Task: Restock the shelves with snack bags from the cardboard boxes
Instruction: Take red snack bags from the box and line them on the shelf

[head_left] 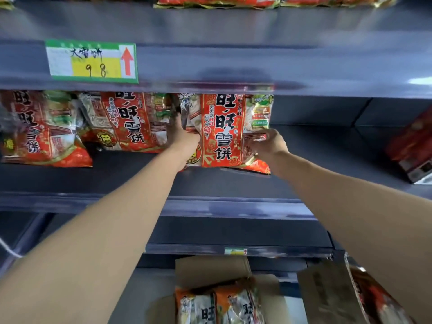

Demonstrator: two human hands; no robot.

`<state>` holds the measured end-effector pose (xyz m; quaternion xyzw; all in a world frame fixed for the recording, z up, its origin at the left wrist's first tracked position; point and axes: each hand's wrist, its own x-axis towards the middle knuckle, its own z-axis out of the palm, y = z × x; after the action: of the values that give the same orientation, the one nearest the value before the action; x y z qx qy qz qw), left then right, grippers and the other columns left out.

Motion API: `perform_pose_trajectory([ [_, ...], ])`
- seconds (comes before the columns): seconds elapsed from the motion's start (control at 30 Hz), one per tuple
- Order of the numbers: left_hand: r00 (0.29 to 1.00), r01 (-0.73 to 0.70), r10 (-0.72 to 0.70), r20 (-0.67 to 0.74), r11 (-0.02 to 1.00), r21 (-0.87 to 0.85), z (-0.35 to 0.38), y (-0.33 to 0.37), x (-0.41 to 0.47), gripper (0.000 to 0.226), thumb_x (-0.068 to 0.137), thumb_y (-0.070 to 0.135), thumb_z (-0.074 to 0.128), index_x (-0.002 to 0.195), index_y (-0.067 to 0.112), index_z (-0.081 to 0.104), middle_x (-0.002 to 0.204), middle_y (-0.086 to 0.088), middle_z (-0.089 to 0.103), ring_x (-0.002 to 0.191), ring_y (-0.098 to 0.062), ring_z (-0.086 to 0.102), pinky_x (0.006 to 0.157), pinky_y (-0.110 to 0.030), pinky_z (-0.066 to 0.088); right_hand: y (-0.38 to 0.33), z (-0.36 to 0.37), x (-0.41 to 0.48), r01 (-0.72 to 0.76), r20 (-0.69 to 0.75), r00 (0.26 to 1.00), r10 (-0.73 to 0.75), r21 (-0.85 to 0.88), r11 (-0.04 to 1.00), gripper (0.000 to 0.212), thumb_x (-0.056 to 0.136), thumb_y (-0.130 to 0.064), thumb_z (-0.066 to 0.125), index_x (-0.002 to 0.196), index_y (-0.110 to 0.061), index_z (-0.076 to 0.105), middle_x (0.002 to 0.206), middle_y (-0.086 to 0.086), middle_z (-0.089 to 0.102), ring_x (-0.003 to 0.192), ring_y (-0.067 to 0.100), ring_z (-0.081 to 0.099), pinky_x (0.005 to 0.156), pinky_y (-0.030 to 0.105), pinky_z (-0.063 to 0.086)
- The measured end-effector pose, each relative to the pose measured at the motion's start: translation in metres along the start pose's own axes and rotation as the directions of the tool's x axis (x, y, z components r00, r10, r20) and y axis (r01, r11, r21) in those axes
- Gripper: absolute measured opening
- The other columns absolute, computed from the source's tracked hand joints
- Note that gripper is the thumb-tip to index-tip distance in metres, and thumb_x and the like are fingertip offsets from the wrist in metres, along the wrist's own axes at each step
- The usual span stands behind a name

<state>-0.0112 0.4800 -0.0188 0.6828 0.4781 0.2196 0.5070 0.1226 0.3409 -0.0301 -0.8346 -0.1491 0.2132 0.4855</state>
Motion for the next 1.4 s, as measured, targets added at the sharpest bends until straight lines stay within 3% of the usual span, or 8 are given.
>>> perform_pose_trajectory([
  [0.23,0.964,-0.124,0.146,-0.22,0.986,0.11,0.014,0.005,-0.049,0.04,0.088,0.001,0.052,0.126,0.014,0.047,0.136,-0.009,0.042,0.121,-0.028,0.05,0.1,-0.037,0.046,0.008,-0.023,-0.032,0.068,-0.031,0.997,-0.073,-0.153,0.986,0.04,0.088,-0.017,0.058,0.127,-0.011,0.048,0.122,0.007,0.058,0.095,0.022,0.055,0.072,0.028,0.045],
  [0.53,0.949,-0.26,0.235,0.21,0.96,0.1,0.099,0.028,-0.155,0.03,0.093,0.0,0.044,0.118,0.012,0.057,0.122,-0.002,0.058,0.112,-0.017,0.054,0.086,-0.021,0.038,0.064,-0.13,-0.094,0.057,-0.056,0.996,-0.071,-0.23,0.971,0.04,0.093,-0.014,0.054,0.132,-0.012,0.053,0.133,0.003,0.056,0.115,0.023,0.056,0.085,0.025,0.042],
  [0.73,0.805,-0.345,0.251,0.538,0.935,0.08,0.201,0.05,-0.252,0.028,0.093,0.003,0.045,0.116,0.011,0.059,0.118,-0.003,0.061,0.109,-0.019,0.056,0.085,-0.023,0.041,0.136,-0.247,-0.134,-0.082,-0.206,0.979,0.015,-0.324,0.943,0.033,0.091,-0.009,0.054,0.124,-0.009,0.06,0.125,0.006,0.063,0.115,0.025,0.058,0.093,0.028,0.043],
  [0.93,0.632,-0.263,-0.007,0.775,0.939,0.223,0.309,0.022,-0.333,0.024,0.092,0.011,0.053,0.116,0.01,0.058,0.117,-0.006,0.058,0.109,-0.023,0.054,0.089,-0.028,0.042,0.245,-0.342,-0.155,-0.307,-0.182,0.951,0.251,-0.447,0.84,0.029,0.089,-0.01,0.057,0.118,-0.006,0.064,0.122,0.013,0.064,0.114,0.03,0.058,0.094,0.031,0.044],
  [1.1,0.595,-0.051,-0.339,0.728,0.889,0.456,0.384,-0.031,-0.356,0.022,0.088,0.004,0.055,0.069,0.013,0.048,0.068,-0.008,0.043,0.066,-0.02,0.041,0.065,-0.035,0.034,0.328,-0.381,-0.147,-0.471,-0.091,0.865,0.493,-0.487,0.736,0.033,0.09,-0.014,0.058,0.12,0.0,0.062,0.124,0.015,0.061,0.116,0.031,0.055,0.091,0.028,0.044],
  [1.17,0.605,0.021,-0.427,0.672,0.852,0.522,0.409,-0.054,-0.355,0.005,0.087,0.009,0.06,0.085,0.005,0.059,0.082,-0.011,0.055,0.077,-0.024,0.052,0.074,-0.037,0.049,0.353,-0.386,-0.137,-0.483,-0.017,0.826,0.564,-0.536,0.692,0.032,0.091,-0.017,0.057,0.118,-0.001,0.063,0.122,0.016,0.062,0.114,0.031,0.057,0.083,0.026,0.043],
  [1.27,0.622,0.249,-0.56,0.547,0.804,0.54,0.44,-0.092,-0.356,0.043,0.089,0.017,0.064,0.126,0.0,0.051,0.114,-0.013,0.056,0.1,-0.025,0.056,0.091,-0.038,0.051,0.394,-0.384,-0.12,-0.441,0.076,0.797,0.6,-0.606,0.662,0.034,0.093,-0.017,0.054,0.122,-0.001,0.06,0.126,0.016,0.06,0.119,0.031,0.055,0.077,0.021,0.042],
  [1.4,0.586,0.425,-0.666,0.461,0.737,0.525,0.471,-0.131,-0.359,0.051,0.091,0.019,0.063,0.134,0.001,0.042,0.132,-0.014,0.05,0.119,-0.031,0.051,0.101,-0.038,0.045,0.433,-0.375,-0.105,-0.44,0.167,0.732,0.661,-0.624,0.645,0.035,0.099,-0.011,0.041,0.13,-0.001,0.054,0.134,0.013,0.056,0.117,0.025,0.055,0.088,0.026,0.045],
])
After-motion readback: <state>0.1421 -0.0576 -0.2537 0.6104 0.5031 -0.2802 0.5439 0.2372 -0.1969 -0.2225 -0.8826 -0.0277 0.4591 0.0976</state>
